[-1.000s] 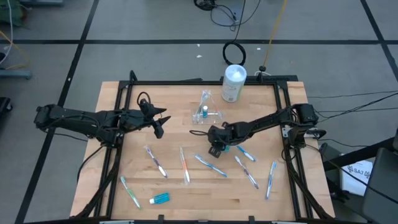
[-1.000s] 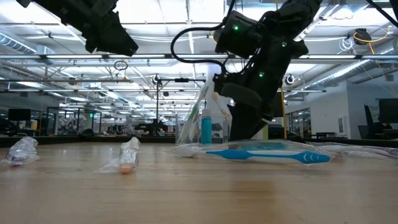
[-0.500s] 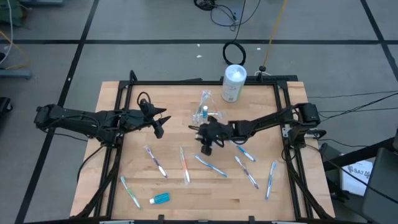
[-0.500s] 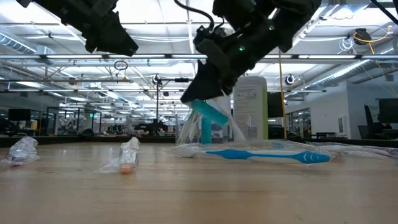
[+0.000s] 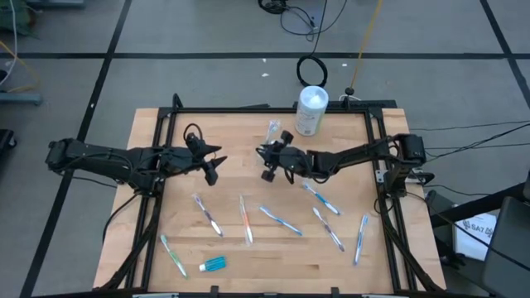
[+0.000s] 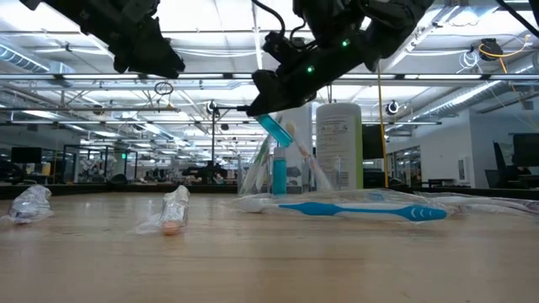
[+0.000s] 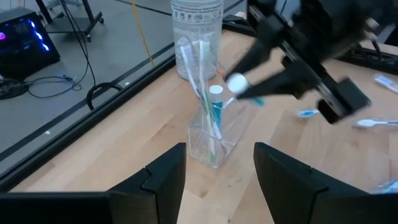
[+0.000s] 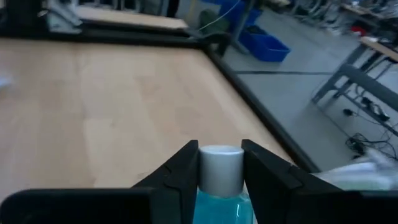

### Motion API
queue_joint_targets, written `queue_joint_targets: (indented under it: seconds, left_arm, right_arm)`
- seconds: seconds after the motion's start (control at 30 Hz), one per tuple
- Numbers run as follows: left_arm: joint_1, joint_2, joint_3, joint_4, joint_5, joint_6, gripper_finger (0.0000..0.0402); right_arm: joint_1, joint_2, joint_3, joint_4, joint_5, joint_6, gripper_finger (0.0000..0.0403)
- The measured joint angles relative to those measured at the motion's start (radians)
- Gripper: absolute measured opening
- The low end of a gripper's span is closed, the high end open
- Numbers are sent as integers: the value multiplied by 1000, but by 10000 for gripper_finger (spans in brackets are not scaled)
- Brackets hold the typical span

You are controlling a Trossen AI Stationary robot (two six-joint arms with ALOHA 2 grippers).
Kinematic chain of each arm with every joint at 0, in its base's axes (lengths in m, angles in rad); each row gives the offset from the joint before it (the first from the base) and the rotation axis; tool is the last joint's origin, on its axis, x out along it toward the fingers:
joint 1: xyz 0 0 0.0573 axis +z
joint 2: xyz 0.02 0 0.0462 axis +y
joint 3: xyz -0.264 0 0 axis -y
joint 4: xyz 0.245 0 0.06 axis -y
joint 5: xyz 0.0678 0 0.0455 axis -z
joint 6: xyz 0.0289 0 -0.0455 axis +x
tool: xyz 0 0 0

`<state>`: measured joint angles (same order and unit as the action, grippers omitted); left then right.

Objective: Pick & Place toothbrushing station
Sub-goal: Put the top blue mouthwash into the transparent organizer

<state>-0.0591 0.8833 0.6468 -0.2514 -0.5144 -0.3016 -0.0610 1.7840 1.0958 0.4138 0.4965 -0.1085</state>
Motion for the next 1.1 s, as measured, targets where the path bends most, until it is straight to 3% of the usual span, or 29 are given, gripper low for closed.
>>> queue_joint_targets:
  seconds: [0.2, 0.37, 0.5, 0.77, 1.1]
  left_arm:
    - [-20, 0, 0, -13, 2, -4, 196]
    - [-35, 0, 0, -15, 25, -4, 196]
    - [-36, 0, 0, 11, 19, -3, 196]
    - [-36, 0, 0, 45, 17, 7, 196]
    - [-36, 0, 0, 46, 16, 7, 196]
  right_arm:
    - [-45, 0, -92, 215, -1, 7, 92]
    - [-72, 5, -245, 498, -79, 63, 102]
    - [-88, 39, -320, 668, -79, 62, 105]
    - [-105, 55, -328, 623, -82, 35, 99]
    - [-130, 51, -326, 532, -86, 112, 109]
